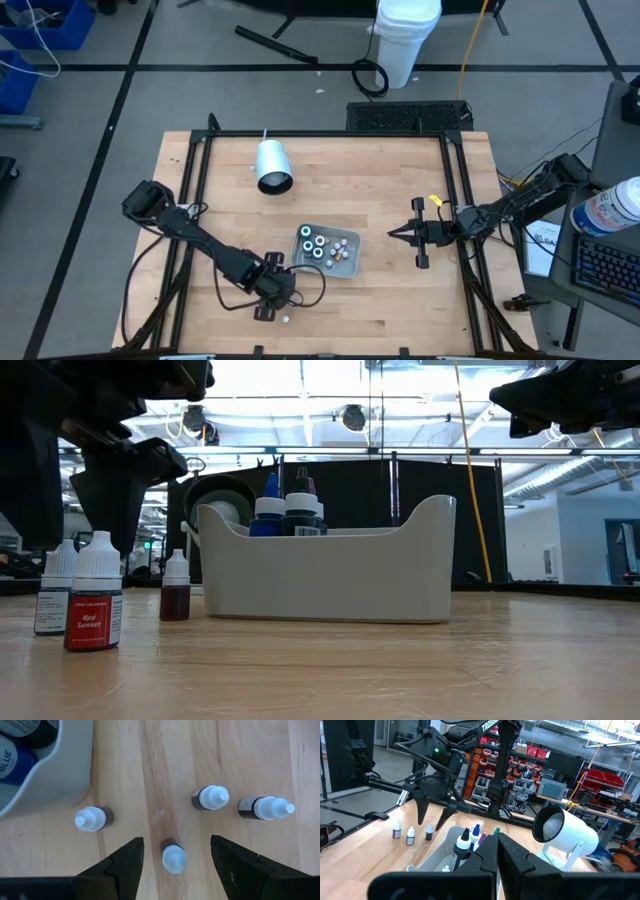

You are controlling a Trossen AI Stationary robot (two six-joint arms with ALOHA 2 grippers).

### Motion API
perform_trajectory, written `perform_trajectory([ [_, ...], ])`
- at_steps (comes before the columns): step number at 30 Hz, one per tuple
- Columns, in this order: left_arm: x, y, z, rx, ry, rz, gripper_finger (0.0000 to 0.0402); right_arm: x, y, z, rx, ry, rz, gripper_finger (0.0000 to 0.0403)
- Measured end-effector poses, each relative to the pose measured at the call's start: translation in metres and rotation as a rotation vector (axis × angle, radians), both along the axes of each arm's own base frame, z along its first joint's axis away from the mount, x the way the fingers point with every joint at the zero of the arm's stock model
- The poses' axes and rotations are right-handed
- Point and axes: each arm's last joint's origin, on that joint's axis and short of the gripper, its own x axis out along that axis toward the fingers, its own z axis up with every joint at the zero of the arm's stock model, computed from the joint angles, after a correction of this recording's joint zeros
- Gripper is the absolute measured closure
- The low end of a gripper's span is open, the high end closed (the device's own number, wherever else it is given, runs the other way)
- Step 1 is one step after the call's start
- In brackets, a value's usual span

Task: Pick & Place food coloring
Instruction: Put the black food coloring bottle into the gray bin

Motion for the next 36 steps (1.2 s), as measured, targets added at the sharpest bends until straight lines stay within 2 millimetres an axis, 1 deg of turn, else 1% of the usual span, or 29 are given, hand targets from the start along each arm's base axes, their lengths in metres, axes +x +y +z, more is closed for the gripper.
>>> perform_trajectory([
  [4,-0.001,-0.002,-0.001,-0.003,0.004,0.006,0.0167,0.0,0.0,0.0,0.0,0.0,0.0,0.0403],
  [11,0.001,-0.007,-0.021,0.011,0.066,-0.014,0.0167,0.0,0.0,0.0,0.002,-0.003,0.0,0.0403],
  [14,0.001,-0.007,-0.024,0.013,0.08,-0.015,0.0167,0.0,0.0,0.001,0.004,-0.009,0.0,0.0403],
  [19,0.001,-0.007,-0.023,-0.007,0.099,-0.023,0.0167,0.0,0.0,0.001,0.003,-0.007,0.0,0.0403],
  [27,0.009,-0.008,-0.011,-0.026,0.079,-0.02,0.0167,0.0,0.0,0.001,0.004,-0.007,0.0,0.0403],
  [36,0.007,-0.004,-0.012,0.019,0.109,-0.024,0.0167,0.0,0.0,0.001,0.004,-0.007,0.0,0.0403],
])
